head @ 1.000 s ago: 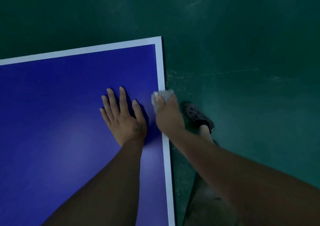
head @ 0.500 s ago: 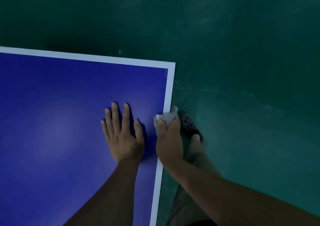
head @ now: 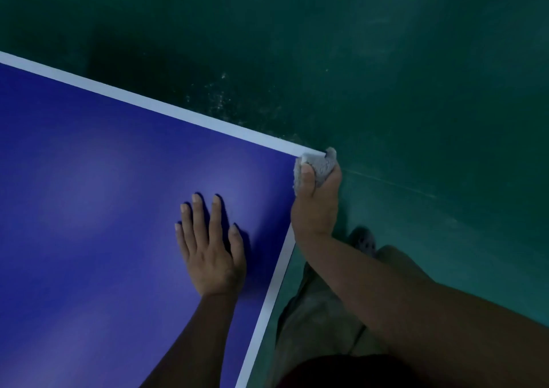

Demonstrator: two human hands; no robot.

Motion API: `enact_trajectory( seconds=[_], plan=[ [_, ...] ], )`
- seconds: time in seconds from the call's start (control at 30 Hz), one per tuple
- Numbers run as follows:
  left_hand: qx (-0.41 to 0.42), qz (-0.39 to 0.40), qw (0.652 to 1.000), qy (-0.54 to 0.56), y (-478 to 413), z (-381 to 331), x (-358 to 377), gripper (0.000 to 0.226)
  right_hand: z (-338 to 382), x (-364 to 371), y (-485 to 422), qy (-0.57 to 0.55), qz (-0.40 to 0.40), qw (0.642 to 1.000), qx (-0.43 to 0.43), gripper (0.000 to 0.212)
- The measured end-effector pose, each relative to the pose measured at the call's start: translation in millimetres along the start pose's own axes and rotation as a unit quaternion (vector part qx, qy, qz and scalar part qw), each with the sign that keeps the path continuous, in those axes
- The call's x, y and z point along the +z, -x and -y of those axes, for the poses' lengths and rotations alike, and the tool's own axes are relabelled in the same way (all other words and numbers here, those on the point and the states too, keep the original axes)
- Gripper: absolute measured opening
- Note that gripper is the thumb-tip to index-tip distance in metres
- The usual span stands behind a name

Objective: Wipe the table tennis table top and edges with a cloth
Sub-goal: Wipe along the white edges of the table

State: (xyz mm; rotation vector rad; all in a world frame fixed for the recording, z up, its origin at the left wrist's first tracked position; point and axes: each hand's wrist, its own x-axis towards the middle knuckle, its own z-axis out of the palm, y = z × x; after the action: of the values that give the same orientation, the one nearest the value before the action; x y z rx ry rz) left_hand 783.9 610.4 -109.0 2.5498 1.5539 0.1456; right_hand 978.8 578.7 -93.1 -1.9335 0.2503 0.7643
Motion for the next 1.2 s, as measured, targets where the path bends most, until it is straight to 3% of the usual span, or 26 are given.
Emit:
enact_trajectory(
  seconds=[0.2, 0.37, 0.57, 0.63, 0.73, 0.8, 0.87, 1.0, 1.2],
  plan=[
    [-0.215, -0.035, 0.976, -0.013, -69, -31, 8, 0.061, 11, -22, -14, 0.082, 0.080, 0.991, -0.064, 0.063],
    [-0.349, -0.052, 0.936, -0.006, -146, -37, 12, 0.063, 35, -55, -55, 0.204, 0.218, 0.948, -0.113, 0.056],
    [-0.460, -0.082, 0.884, 0.001, -175, -36, 12, 0.068, 82, -61, -100, 0.419, 0.399, 0.802, -0.149, 0.061],
    [-0.490, -0.084, 0.868, 0.005, -177, -37, 10, 0.068, 100, -49, -109, 0.472, 0.455, 0.739, -0.158, 0.058],
    [-0.525, -0.074, 0.848, 0.007, -183, -38, 8, 0.068, 119, -17, -118, 0.546, 0.511, 0.631, -0.205, 0.054],
    [-0.520, -0.066, 0.852, 0.000, -184, -38, 7, 0.068, 126, 13, -116, 0.564, 0.525, 0.596, -0.225, 0.052],
    [-0.521, -0.059, 0.851, 0.003, -184, -37, 8, 0.068, 126, 48, -111, 0.564, 0.527, 0.586, -0.245, 0.055],
    [-0.527, -0.062, 0.848, 0.002, -183, -36, 8, 0.066, 124, 102, -97, 0.525, 0.525, 0.634, -0.217, 0.060],
    [-0.517, -0.068, 0.854, -0.005, -181, -34, 9, 0.065, 123, 40, -103, 0.503, 0.531, 0.656, -0.183, 0.071]
  ],
)
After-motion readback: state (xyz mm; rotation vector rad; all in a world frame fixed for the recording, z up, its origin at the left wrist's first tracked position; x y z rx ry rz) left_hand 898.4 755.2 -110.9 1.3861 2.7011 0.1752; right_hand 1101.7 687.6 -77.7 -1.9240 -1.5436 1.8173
